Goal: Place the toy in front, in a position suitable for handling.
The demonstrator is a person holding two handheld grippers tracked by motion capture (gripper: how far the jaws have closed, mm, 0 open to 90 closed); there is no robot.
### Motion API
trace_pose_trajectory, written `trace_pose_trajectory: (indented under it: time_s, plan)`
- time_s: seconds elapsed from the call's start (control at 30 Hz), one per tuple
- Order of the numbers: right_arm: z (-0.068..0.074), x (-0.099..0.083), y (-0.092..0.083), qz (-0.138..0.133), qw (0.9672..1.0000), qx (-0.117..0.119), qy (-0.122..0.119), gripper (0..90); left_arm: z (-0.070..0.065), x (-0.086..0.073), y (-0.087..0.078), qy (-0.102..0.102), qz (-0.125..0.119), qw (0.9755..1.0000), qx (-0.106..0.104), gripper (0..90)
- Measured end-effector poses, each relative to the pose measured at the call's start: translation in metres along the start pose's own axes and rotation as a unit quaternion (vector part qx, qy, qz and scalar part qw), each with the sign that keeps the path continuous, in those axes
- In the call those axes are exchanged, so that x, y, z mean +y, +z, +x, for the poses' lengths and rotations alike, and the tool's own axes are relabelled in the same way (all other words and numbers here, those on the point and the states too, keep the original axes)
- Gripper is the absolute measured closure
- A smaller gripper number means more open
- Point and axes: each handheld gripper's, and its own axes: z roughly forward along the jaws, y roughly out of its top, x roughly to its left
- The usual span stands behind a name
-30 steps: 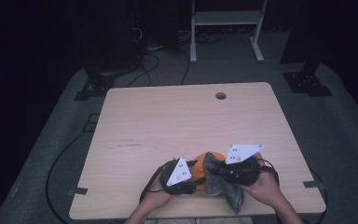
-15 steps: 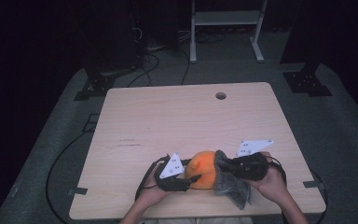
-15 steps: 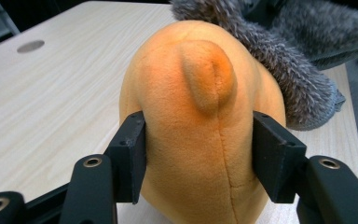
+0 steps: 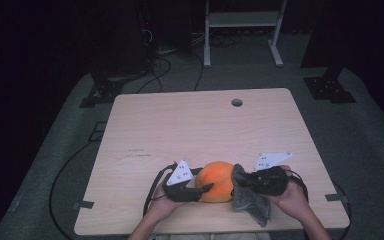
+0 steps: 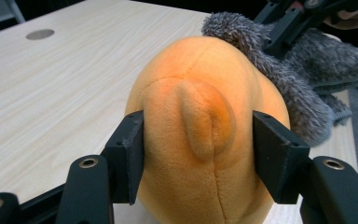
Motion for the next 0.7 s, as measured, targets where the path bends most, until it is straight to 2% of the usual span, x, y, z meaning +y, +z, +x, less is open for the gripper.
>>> trace_pose_trajectory:
  time_s: [0.07, 0.13, 0.2, 0.3, 0.37, 0.47, 0.5, 0.53, 0.6, 0.63, 0.7]
  plan:
    - [-0.001, -0.001, -0.001, -0.012, 0.9998, 0.007, 0.010, 78.3, 0.000, -0.001, 0.001, 0.002, 0.001, 1.0000, 0.002, 41.4]
    - [0.004, 0.005, -0.003, -0.025, 0.9997, 0.006, 0.001, 78.2, 0.000, -0.001, 0.001, 0.004, 0.001, 1.0000, 0.002, 41.4]
    - [0.006, 0.010, -0.004, -0.043, 0.9989, 0.017, 0.003, 78.2, -0.001, -0.001, 0.000, 0.005, -0.001, 1.0000, 0.002, 41.2]
    - [0.001, 0.009, 0.002, -0.036, 0.9989, 0.026, 0.013, 78.1, 0.001, -0.004, 0.000, -0.007, -0.003, 1.0000, -0.004, 38.6]
    - [-0.001, 0.004, 0.005, -0.026, 0.9987, 0.038, 0.020, 78.1, 0.000, -0.003, 0.001, -0.012, -0.002, 0.9999, -0.008, 32.3]
    - [0.008, 0.002, 0.004, -0.010, 0.9995, 0.031, 0.000, 78.1, -0.002, 0.003, 0.004, -0.030, 0.011, 0.9994, -0.012, 14.8]
    - [0.010, 0.002, 0.004, -0.008, 0.9995, 0.029, -0.004, 78.1, -0.002, 0.007, 0.006, -0.045, 0.011, 0.9987, -0.021, 11.4]
    - [0.013, 0.003, 0.004, -0.005, 0.9994, 0.031, -0.013, 78.2, -0.002, 0.009, 0.007, -0.051, 0.011, 0.9982, -0.028, 10.1]
    - [0.018, 0.006, 0.005, -0.002, 0.9992, 0.034, -0.023, 78.2, -0.005, 0.013, 0.010, -0.053, 0.015, 0.9983, -0.018, 12.1]
    - [0.019, 0.007, 0.006, 0.000, 0.9991, 0.033, -0.025, 78.2, -0.007, 0.013, 0.010, -0.038, 0.023, 0.9990, -0.002, 18.4]
    - [0.020, 0.008, 0.005, 0.002, 0.9992, 0.025, -0.030, 78.3, -0.010, 0.013, 0.010, -0.029, 0.014, 0.9995, 0.008, 31.9]
